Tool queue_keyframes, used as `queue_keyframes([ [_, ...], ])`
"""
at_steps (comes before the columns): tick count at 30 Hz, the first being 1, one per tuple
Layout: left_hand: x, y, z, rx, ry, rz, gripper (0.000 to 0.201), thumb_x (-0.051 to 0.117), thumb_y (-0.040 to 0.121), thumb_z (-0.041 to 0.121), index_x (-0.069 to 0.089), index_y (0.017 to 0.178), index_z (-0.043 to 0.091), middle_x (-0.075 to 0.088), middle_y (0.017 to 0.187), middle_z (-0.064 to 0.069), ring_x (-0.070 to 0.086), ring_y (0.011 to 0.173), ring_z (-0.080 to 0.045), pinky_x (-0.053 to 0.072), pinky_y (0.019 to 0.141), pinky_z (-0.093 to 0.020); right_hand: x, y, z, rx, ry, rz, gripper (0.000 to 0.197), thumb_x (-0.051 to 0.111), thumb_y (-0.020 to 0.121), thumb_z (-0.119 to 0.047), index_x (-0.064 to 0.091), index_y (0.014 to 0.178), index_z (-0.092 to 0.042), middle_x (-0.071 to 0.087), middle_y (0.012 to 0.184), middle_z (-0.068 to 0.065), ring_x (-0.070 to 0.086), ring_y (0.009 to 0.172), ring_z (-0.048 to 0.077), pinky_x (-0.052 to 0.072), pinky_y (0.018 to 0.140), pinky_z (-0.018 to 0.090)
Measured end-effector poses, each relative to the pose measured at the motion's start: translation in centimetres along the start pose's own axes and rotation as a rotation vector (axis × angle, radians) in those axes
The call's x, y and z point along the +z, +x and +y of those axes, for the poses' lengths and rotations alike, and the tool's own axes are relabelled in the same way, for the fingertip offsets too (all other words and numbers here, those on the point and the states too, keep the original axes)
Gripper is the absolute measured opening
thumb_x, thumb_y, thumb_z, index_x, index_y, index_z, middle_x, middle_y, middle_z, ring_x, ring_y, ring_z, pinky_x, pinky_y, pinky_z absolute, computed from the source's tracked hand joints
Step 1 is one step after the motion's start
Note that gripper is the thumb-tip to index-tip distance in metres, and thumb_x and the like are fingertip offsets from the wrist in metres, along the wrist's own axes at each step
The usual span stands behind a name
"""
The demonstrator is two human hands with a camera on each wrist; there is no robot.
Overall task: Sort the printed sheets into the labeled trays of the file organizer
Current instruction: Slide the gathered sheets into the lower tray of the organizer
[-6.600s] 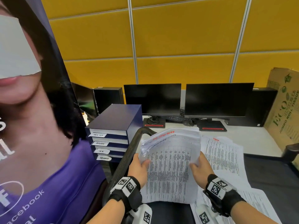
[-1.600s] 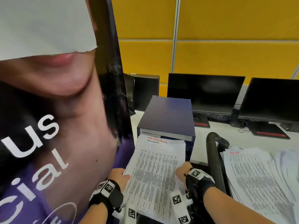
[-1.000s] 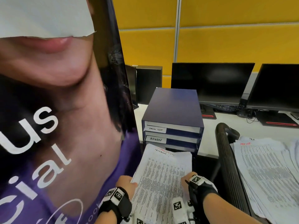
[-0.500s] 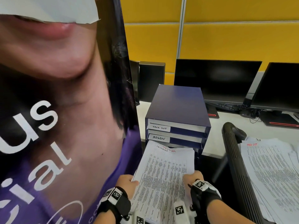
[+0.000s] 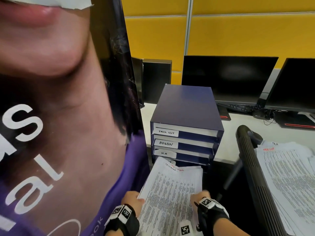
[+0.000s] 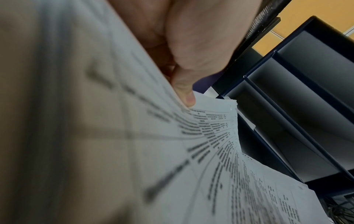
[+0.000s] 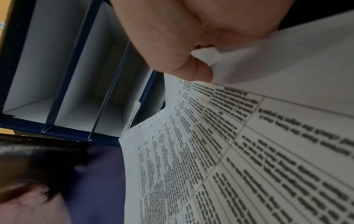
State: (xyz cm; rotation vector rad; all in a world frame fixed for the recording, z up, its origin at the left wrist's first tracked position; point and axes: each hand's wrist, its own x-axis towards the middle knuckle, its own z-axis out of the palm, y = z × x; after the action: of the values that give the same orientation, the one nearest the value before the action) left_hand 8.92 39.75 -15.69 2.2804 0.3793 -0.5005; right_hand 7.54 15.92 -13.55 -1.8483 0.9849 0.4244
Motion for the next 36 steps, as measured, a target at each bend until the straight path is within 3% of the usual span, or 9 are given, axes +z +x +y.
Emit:
queue_keyframes([
  [3, 0.0, 0.9, 0.4, 0.009, -0.018, 0.0, 0.024, 0.063, 0.079, 0.008, 0.059, 0.057, 0.016, 0.057, 0.059, 0.0, 0.052, 0.063, -0.024, 0.048, 0.064, -0.029, 0.6, 1.5, -0.4, 0.025, 0.0, 0.028, 0.043, 0.056, 0.087, -0.009, 0.049, 0.126, 0.005, 0.06, 0.118, 0.021, 0.057, 0.092, 0.027, 0.047, 0.082, 0.032],
  [8, 0.7, 2.8, 1.2, 0.052, -0.06, -0.025, 0.027, 0.06, 0.081, 0.007, 0.058, 0.056, 0.017, 0.057, 0.058, 0.001, 0.051, 0.062, -0.021, 0.042, 0.06, -0.024, 0.5, 3.2, -1.0, 0.018, -0.026, 0.069, 0.038, 0.054, 0.085, -0.007, 0.052, 0.119, 0.008, 0.064, 0.109, 0.02, 0.061, 0.102, 0.034, 0.05, 0.091, 0.035],
  [13, 1.9, 4.1, 1.5, 0.088, -0.07, -0.064, 0.016, 0.061, 0.085, 0.008, 0.068, 0.072, 0.014, 0.051, 0.053, 0.01, 0.048, 0.056, -0.013, 0.037, 0.052, -0.019, 0.2, 4.2, -0.6, -0.012, 0.006, 0.084, 0.041, 0.057, 0.088, -0.005, 0.049, 0.126, 0.008, 0.054, 0.125, 0.025, 0.053, 0.116, 0.036, 0.044, 0.088, 0.034],
  [18, 2.9, 5.4, 1.1, 0.07, -0.204, -0.037, 0.02, 0.061, 0.084, -0.001, 0.065, 0.066, 0.004, 0.046, 0.034, 0.012, 0.038, 0.038, -0.001, 0.032, 0.04, -0.012, 0.0, 5.1, -0.2, -0.031, 0.066, 0.096, 0.026, 0.061, 0.084, -0.005, 0.062, 0.104, 0.011, 0.062, 0.083, 0.014, 0.057, 0.068, 0.026, 0.046, 0.061, 0.026],
  [21, 2.7, 6.1, 0.5, 0.037, -0.293, -0.024, 0.029, 0.06, 0.084, -0.003, 0.065, 0.061, 0.015, 0.055, 0.042, 0.013, 0.05, 0.048, -0.007, 0.04, 0.047, -0.016, 0.0, 5.2, 0.1, 0.055, 0.137, 0.119, 0.04, 0.054, 0.084, 0.002, 0.052, 0.123, 0.01, 0.06, 0.107, 0.021, 0.058, 0.099, 0.033, 0.044, 0.091, 0.033],
  [23, 2.5, 6.4, 0.3, 0.027, -0.3, -0.004, 0.033, 0.061, 0.083, -0.003, 0.064, 0.06, 0.021, 0.06, 0.049, 0.012, 0.054, 0.055, -0.012, 0.043, 0.05, -0.015, -0.1, 4.7, 0.3, 0.092, 0.184, 0.071, 0.043, 0.054, 0.085, 0.002, 0.047, 0.126, 0.01, 0.057, 0.113, 0.024, 0.055, 0.106, 0.034, 0.039, 0.098, 0.033],
  [28, 2.5, 6.9, 2.3, 0.024, -0.316, 0.021, 0.036, 0.06, 0.083, -0.003, 0.063, 0.058, 0.022, 0.062, 0.052, 0.011, 0.057, 0.059, -0.016, 0.045, 0.055, -0.021, 0.3, 7.3, 2.3, 0.118, 0.093, 0.02, 0.045, 0.065, 0.061, -0.032, 0.059, 0.1, -0.01, 0.066, 0.092, 0.008, 0.064, 0.083, 0.028, 0.052, 0.087, 0.037],
  [33, 3.5, 8.1, 4.7, 0.037, -0.226, -0.017, 0.026, 0.06, 0.083, 0.005, 0.067, 0.062, 0.018, 0.066, 0.065, -0.001, 0.06, 0.065, -0.023, 0.05, 0.063, -0.027, -0.7, 6.5, 1.4, 0.096, 0.048, 0.013, 0.03, 0.056, 0.07, -0.019, 0.062, 0.098, -0.009, 0.069, 0.085, 0.014, 0.067, 0.076, 0.031, 0.056, 0.08, 0.043],
  [36, 4.1, 9.1, 5.3, 0.039, -0.136, -0.01, 0.013, 0.06, 0.084, 0.009, 0.072, 0.079, 0.007, 0.059, 0.063, -0.001, 0.053, 0.064, -0.022, 0.042, 0.058, -0.023, -1.5, 4.3, -0.5, 0.071, 0.069, 0.024, 0.018, 0.049, 0.083, -0.009, 0.055, 0.098, -0.001, 0.062, 0.079, 0.014, 0.06, 0.069, 0.027, 0.051, 0.062, 0.029],
])
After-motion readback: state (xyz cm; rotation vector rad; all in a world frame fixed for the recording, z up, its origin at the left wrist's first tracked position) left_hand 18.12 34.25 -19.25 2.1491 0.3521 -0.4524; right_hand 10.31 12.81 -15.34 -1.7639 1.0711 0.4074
